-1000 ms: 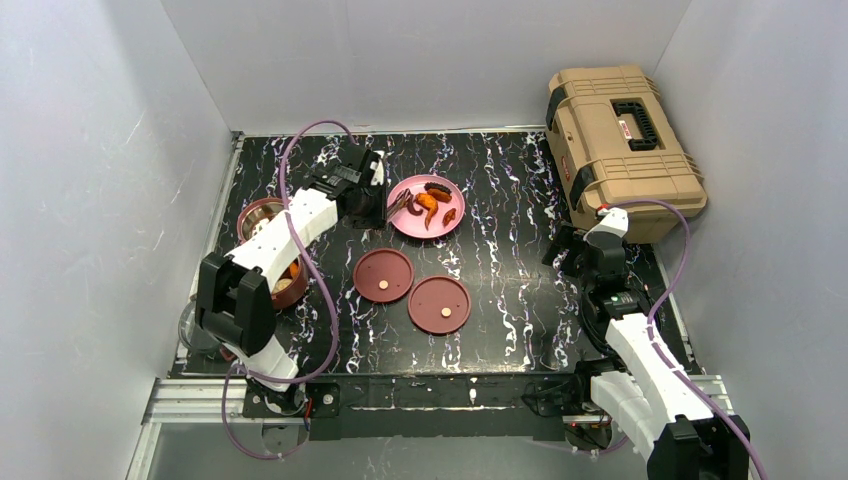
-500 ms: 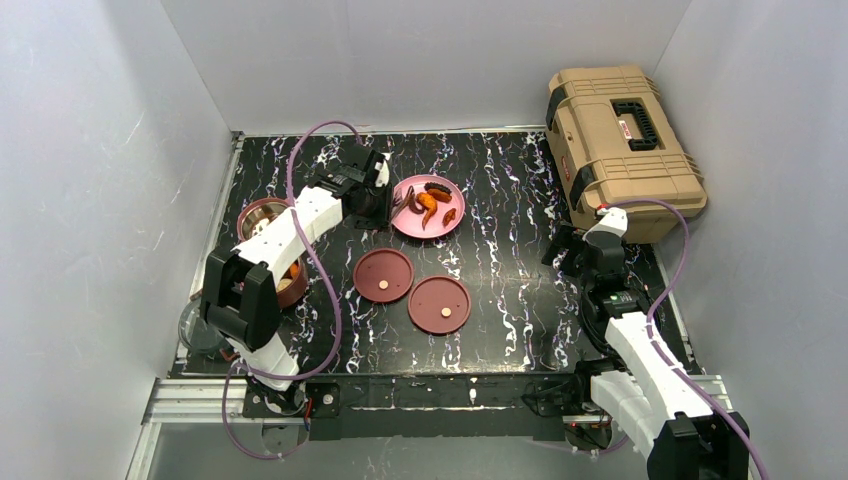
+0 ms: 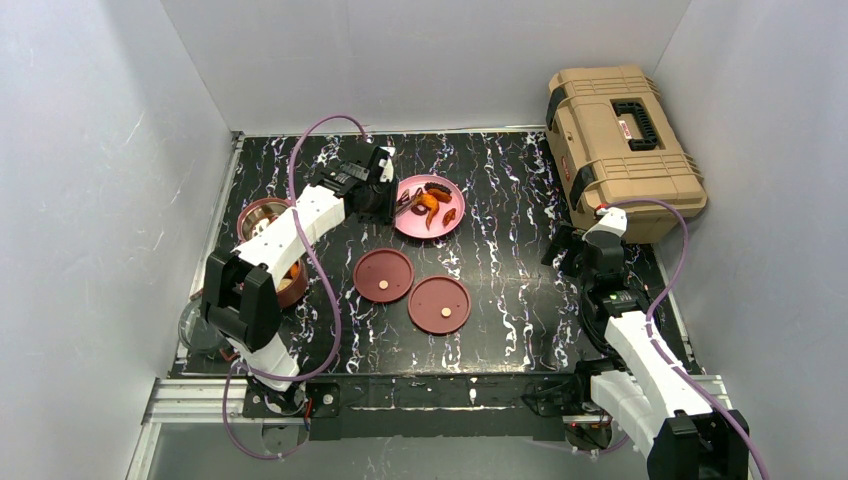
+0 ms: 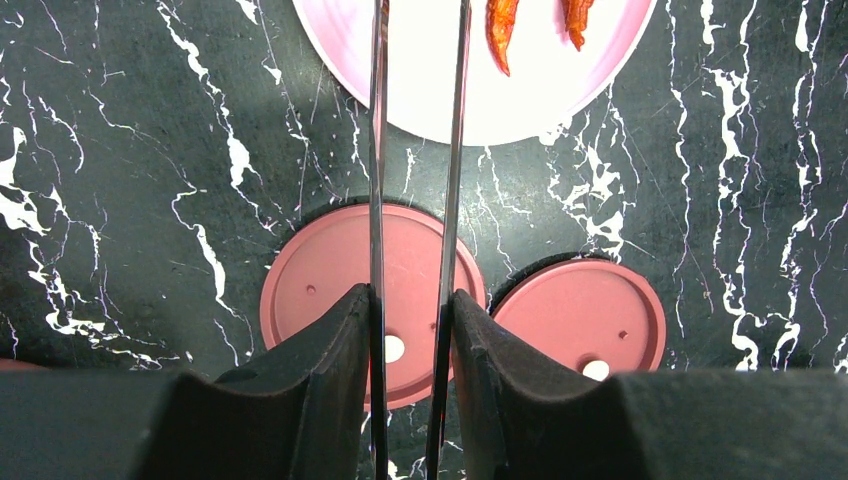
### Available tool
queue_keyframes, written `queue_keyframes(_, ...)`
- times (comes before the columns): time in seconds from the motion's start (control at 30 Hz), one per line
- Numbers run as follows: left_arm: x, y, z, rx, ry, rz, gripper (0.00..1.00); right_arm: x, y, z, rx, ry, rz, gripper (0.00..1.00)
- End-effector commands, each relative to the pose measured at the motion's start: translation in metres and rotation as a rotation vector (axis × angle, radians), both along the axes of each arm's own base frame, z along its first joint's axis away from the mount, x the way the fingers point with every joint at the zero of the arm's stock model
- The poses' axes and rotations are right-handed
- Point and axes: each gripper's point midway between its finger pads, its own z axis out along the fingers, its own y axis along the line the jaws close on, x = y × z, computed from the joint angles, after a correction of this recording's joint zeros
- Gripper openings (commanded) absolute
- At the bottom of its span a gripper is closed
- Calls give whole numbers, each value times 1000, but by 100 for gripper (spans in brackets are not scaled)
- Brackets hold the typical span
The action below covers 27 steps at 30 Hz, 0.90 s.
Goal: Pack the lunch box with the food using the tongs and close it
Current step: Pick up the fake food from the plate.
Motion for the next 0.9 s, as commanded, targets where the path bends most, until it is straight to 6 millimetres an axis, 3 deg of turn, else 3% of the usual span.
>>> queue_keyframes(0.0, 4, -2, 7, 10, -20, -5, 31, 9, 1, 14, 16, -58, -6, 100)
queue_keyframes(0.3, 0, 9, -7, 155, 18, -18, 25, 9, 2, 14, 17, -58, -5, 100)
queue_keyframes(0.67, -7, 28, 3, 265, -5, -18, 25, 9, 2, 14, 18, -58, -5, 100)
queue_keyframes(0.87, -11, 19, 0, 235, 17, -85, 24, 8, 2, 14, 19, -59, -3, 100)
